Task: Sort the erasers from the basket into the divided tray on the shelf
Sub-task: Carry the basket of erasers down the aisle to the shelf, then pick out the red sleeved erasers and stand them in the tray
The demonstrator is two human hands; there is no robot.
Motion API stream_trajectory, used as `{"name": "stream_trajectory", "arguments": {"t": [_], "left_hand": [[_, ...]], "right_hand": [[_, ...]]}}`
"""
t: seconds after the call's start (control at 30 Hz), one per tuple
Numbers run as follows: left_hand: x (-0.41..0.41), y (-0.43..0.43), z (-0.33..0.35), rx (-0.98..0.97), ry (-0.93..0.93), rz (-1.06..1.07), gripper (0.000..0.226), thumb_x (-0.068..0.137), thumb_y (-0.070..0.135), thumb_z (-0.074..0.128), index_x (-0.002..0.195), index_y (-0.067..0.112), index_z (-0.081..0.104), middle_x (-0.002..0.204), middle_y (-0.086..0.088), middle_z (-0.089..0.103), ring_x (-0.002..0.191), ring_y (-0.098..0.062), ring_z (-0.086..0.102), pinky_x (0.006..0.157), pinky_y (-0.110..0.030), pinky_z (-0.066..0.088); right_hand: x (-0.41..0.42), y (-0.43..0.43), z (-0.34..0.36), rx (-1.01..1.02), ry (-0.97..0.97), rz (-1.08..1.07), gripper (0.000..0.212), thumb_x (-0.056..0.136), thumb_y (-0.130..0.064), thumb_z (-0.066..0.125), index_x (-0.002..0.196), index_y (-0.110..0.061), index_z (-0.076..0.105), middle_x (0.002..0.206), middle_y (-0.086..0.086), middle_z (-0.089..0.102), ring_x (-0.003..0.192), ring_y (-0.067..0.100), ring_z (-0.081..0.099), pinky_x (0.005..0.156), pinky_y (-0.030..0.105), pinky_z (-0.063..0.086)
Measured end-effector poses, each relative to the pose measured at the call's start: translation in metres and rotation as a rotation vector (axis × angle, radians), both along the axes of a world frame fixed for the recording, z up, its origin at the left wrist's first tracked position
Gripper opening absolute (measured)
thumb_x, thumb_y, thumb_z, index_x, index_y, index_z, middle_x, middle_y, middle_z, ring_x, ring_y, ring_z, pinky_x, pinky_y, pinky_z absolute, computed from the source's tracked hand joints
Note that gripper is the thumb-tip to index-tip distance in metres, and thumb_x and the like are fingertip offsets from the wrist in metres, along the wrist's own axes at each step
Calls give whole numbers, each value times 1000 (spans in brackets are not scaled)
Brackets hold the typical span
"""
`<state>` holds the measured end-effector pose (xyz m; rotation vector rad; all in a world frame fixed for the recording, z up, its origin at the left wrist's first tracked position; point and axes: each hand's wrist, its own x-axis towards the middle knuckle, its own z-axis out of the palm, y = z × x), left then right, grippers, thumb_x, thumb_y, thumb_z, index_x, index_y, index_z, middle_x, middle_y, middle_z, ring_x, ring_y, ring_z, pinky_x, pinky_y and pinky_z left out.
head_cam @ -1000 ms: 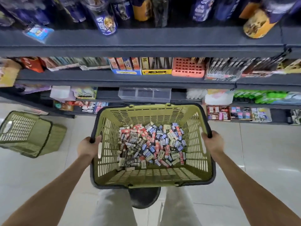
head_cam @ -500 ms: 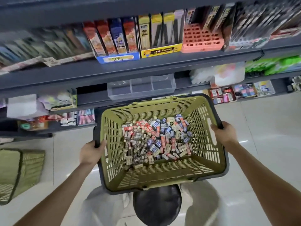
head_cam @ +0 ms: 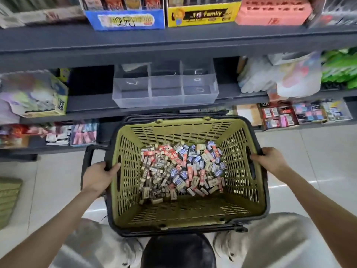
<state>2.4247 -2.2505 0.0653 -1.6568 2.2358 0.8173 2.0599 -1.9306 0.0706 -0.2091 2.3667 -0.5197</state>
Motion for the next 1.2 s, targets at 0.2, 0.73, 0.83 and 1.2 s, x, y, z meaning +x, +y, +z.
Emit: {"name": "stream_trajectory", "arguments": {"t": [0.2,0.73,0.83,1.2], "left_hand": [[-10,-22,4,-257,-154,-295,41,81,47,67,89,8,58,76,-12,62,74,-34,62,60,-36,49],[-99,-34,-58,-941,141,-610,50,81,35,69,119,4,55,98,-23,61,88,-40,57,73,-48,43],[-99,-32,-56,-915,149,-609,52,84,39,65,121,5,54,101,-23,61,92,-41,56,76,-50,43],[-96,-21,-51,-896,124,-617,66,80,46,68,126,1,52,104,-25,58,93,-41,53,79,-49,40]], "right_hand": [[-16,-11,-12,-18,77,72,13,78,-19,70,90,-14,68,90,9,71,85,30,64,83,41,51],[-13,-96,-65,75,1211,409,29,79,-15,62,99,0,50,86,24,55,72,39,57,53,34,38],[-7,-96,-64,123,1226,402,30,80,-16,59,102,1,49,88,23,55,77,37,56,56,35,38],[2,-93,-62,162,1174,429,47,79,-30,58,113,-1,45,96,20,53,84,34,53,66,38,40]]}}
